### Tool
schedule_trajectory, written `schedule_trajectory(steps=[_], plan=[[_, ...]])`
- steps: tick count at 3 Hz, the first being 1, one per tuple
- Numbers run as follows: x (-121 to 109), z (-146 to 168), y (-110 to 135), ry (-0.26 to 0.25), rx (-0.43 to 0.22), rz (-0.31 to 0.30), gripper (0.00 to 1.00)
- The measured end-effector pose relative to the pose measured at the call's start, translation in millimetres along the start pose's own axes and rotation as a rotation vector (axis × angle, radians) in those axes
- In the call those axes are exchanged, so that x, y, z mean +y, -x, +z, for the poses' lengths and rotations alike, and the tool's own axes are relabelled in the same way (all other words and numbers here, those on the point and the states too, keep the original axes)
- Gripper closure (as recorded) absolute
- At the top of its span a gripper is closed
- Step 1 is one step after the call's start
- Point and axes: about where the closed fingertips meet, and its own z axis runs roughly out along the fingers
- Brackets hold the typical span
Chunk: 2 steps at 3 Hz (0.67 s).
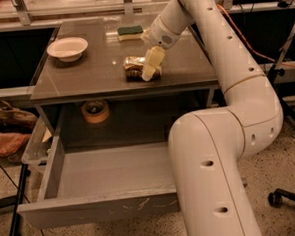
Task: Place orange can into top drawer
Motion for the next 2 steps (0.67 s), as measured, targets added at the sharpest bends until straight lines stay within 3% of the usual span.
schedule_trajectory(steps=[2], plan=[[0.0, 8.8, -8.2, 0.011, 0.030, 0.011, 0.00]])
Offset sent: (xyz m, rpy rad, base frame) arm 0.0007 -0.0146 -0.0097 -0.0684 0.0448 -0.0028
